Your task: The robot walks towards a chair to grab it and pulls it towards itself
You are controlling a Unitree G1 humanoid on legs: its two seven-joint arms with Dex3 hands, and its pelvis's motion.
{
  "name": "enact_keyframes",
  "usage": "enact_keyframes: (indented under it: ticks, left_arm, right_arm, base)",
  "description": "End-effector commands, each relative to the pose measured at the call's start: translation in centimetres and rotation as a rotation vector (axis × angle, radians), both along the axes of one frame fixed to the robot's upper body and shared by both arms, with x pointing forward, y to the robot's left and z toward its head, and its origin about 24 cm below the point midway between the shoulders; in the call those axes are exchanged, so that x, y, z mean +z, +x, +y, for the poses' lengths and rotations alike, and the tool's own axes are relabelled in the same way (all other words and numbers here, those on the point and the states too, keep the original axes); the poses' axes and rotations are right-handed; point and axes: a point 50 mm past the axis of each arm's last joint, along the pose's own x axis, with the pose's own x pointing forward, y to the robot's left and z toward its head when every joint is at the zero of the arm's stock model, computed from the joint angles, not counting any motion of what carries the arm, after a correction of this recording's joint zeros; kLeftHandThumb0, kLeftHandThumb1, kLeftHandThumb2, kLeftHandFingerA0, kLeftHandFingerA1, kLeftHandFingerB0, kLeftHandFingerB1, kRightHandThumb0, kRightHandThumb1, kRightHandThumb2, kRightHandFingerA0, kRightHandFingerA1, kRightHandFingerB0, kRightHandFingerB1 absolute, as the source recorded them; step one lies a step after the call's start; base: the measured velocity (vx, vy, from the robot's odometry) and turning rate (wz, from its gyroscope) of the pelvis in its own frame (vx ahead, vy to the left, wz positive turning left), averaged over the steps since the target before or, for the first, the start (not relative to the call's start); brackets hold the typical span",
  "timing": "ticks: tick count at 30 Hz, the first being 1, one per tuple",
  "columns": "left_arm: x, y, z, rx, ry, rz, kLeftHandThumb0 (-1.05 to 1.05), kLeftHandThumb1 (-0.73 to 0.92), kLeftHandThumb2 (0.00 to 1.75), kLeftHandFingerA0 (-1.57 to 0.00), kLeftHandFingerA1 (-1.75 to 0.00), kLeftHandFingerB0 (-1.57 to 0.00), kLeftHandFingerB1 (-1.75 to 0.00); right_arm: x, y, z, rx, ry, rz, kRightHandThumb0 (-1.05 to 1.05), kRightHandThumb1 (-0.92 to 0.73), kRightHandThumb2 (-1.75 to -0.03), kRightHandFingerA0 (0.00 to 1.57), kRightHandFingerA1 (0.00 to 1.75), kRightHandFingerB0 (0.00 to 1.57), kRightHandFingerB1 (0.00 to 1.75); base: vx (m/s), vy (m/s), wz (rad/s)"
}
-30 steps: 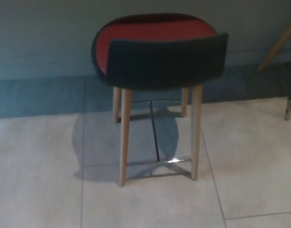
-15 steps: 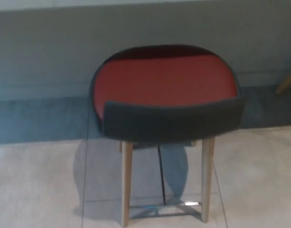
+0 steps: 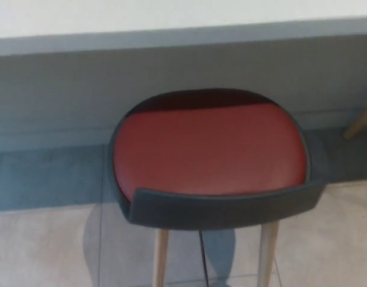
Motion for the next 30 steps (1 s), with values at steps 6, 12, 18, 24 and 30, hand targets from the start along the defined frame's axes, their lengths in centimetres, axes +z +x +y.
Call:
enact_keyframes:
  ticks: [6,12,18,24,30]
  left_arm:
    - [0.2,-0.3,0.4,-0.003,0.029,-0.004,-0.67,0.38,0.81,-0.13,-0.81,-0.01,-0.59]
    - [0.2,-0.3,0.4,0.009,0.025,-0.019,-0.65,0.37,0.81,-0.14,-0.81,-0.01,-0.58]
    - [0.3,0.1,0.4,0.014,0.017,-0.053,-0.63,0.36,0.82,-0.14,-0.82,-0.01,-0.64]
    - [0.6,1.5,0.2,0.004,0.018,-0.091,-0.63,0.37,0.8,-0.11,-0.8,-0.02,-0.65]
    - [0.8,1.7,0.5,0.004,0.014,-0.103,-0.79,0.35,0.67,-0.12,-0.94,0.0,-0.75]
  right_arm:
    - [0.0,-0.4,0.0,0.004,-0.011,0.007,-0.94,-0.66,-0.94,0.0,0.0,0.0,0.05]
    - [0.0,-0.1,0.2,0.036,-0.019,0.013,-0.94,-0.66,-0.94,0.0,0.0,0.0,0.05]
    - [0.1,0.7,0.5,0.037,0.009,-0.039,-0.94,-0.63,-0.93,0.0,0.0,0.0,0.05]
    - [0.6,1.6,1.1,0.078,0.011,-0.083,-0.91,-0.61,-0.9,0.0,0.0,0.0,0.04]
    - [0.8,2.0,1.2,0.086,0.01,-0.09,-0.89,-0.58,-0.86,0.0,0.0,0.0,0.02]
  base:
    - [0.02,-0.022,0.04]
    - [-0.03,-0.209,-0.02]
    - [-0.02,-0.114,0.0]
    - [0.01,0.085,-0.03]
    - [0.03,0.225,0.08]
